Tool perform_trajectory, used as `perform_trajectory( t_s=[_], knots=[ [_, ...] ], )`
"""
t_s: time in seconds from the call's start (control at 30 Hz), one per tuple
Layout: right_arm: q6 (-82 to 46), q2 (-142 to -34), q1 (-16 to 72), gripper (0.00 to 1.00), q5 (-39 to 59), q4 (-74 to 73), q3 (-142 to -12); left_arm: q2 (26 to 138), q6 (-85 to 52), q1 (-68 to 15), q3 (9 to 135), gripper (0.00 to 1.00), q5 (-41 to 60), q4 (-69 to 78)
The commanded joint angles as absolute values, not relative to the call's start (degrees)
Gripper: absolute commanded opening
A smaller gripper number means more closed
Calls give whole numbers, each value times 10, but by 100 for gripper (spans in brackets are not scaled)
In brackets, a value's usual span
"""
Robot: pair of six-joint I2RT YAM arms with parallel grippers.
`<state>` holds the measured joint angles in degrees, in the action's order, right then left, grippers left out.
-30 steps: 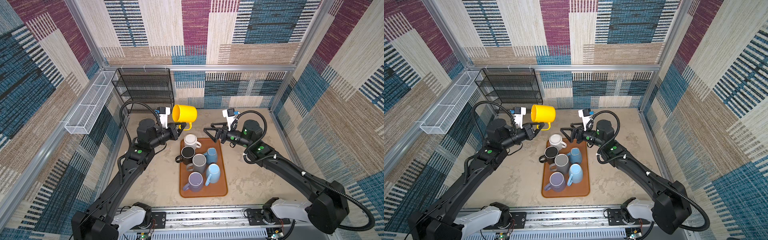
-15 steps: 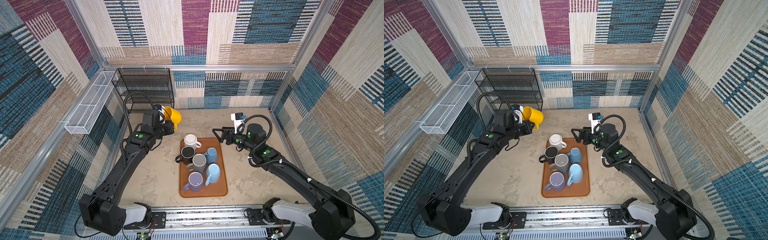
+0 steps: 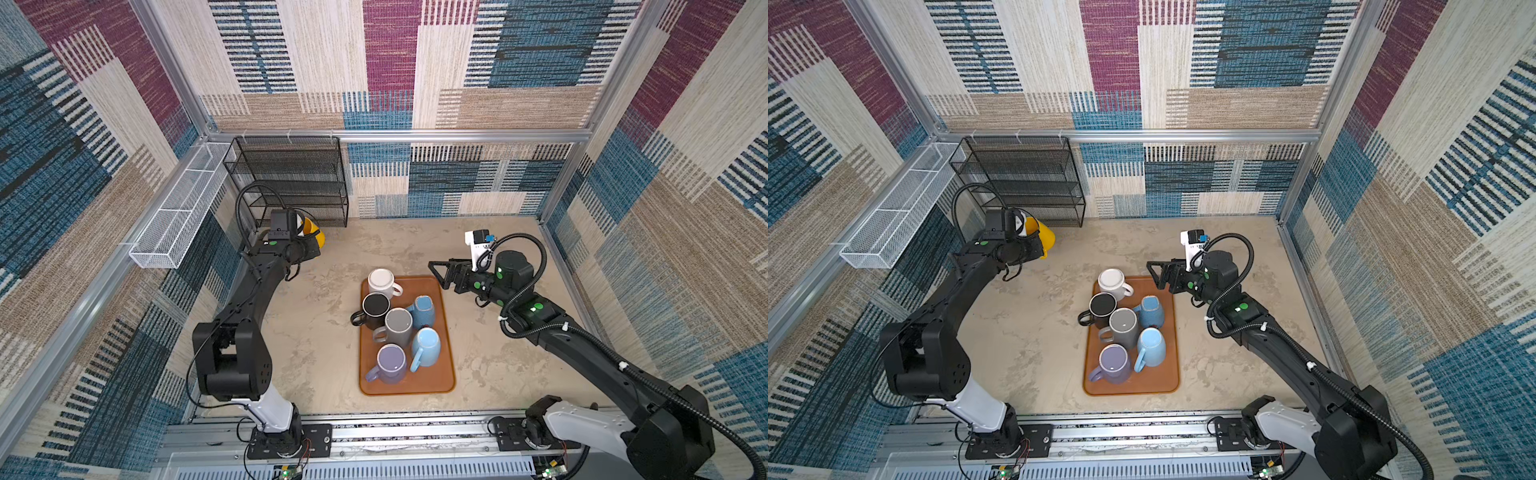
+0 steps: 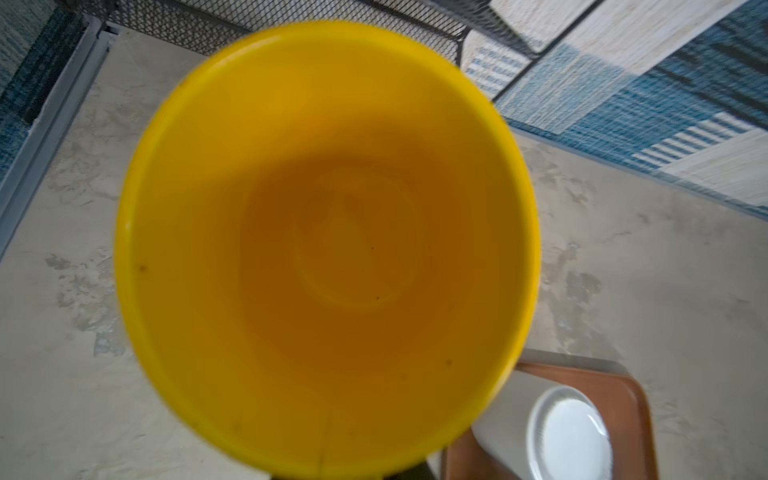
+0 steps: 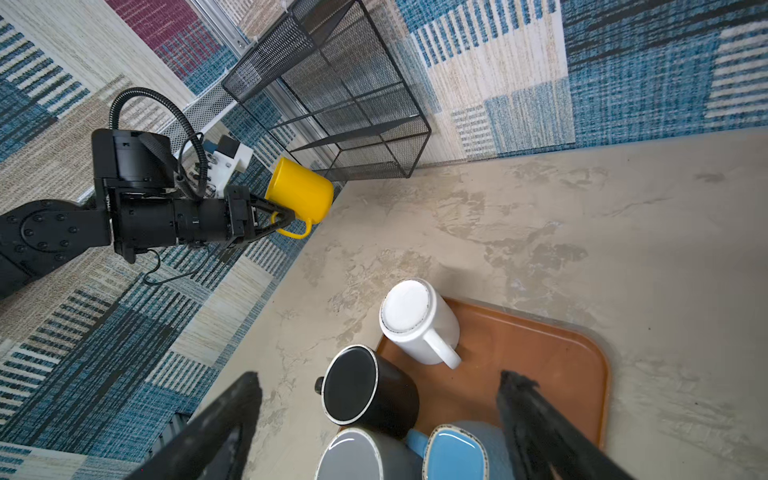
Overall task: Turn the mug right side up
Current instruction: 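Lower the yellow mug upright onto the table beside the tray with the left gripper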
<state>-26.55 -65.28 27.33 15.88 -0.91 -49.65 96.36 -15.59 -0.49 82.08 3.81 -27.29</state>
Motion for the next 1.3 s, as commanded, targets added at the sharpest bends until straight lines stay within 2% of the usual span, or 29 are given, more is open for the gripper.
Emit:
perform_trajectory(
  t_s=[0.0, 0.3, 0.43, 0.87, 1.27],
  knots=[
    [-261, -643, 273, 91, 146, 7, -500, 1000, -100, 9, 843, 0, 27, -246],
    [-259, -640, 266, 91, 137, 28, -498, 1093, -40, 21, 906, 0, -8, -287],
    [-266, -644, 264, 91, 139, 25, -491, 1120, -30, 21, 929, 0, 8, -308],
    [-270, -656, 263, 92, 148, 14, -497, 1135, -55, 11, 905, 0, 43, -304],
    [-273, -651, 263, 92, 149, 12, -493, 1155, -55, -21, 911, 0, -1, -307]
  ],
)
